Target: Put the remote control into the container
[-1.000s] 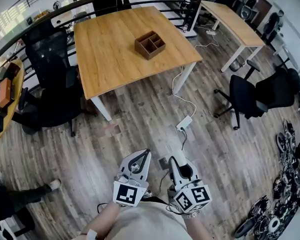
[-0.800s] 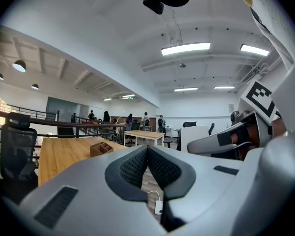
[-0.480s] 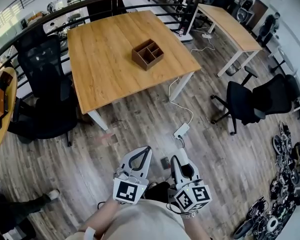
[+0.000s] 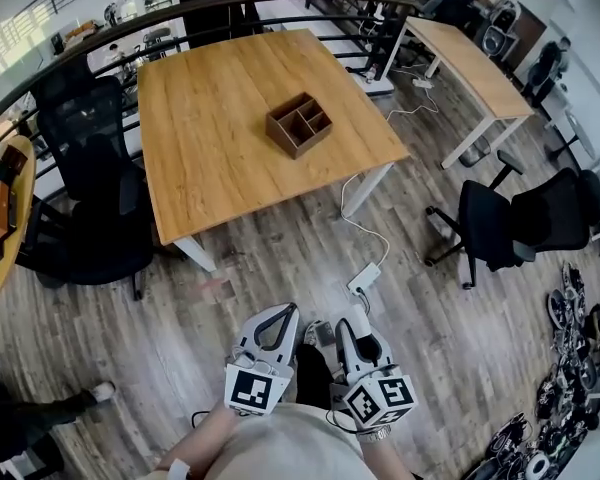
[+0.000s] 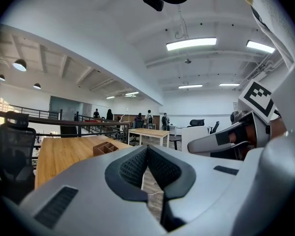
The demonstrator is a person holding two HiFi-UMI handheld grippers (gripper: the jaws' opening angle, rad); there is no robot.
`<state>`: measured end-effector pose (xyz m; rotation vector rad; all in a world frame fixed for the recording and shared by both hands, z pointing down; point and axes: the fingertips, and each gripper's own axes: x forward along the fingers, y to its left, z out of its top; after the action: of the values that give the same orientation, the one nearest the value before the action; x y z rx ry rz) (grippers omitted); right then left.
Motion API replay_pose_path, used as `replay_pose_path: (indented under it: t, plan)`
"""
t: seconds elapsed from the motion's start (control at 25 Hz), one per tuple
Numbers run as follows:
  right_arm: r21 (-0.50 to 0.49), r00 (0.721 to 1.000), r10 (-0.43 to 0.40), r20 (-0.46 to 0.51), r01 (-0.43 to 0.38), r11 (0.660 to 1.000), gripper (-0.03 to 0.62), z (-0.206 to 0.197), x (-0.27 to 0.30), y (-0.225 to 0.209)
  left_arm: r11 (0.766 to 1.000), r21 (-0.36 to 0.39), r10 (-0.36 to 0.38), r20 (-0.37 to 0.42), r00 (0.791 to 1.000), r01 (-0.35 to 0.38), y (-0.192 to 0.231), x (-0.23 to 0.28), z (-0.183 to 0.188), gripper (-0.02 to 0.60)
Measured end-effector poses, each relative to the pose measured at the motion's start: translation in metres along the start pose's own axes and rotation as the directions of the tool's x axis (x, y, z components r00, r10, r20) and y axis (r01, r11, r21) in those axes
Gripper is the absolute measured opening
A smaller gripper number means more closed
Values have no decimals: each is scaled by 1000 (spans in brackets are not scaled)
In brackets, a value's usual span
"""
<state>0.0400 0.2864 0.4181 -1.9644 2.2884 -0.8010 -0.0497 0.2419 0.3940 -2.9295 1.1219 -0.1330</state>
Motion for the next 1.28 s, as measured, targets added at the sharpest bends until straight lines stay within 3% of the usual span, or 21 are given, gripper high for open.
replay_pose_path:
  t: [0.24,0.52,0.88,1.08,1.28]
  plan:
    - [3,998,66,-18,-66,998,106,28,50,-36,998,5,62,6,998,-62,18,58,6,11]
    - [-22,989,143,-25,-144,989,106,81,105,-89,986,-39,161,29,987,-160,34,143,27,11]
    - [-66,967,252,-29,-254,965,106,143,156,-126,942,-67,331,33,943,-328,63,188,50,11]
    - [-53,966,252,-49,-255,966,106,148,184,-136,936,-53,350,32,936,-348,81,207,49,11]
    - [-63,972,224,-66,-228,972,106,151,223,-142,949,-42,315,38,948,-314,112,243,41,11]
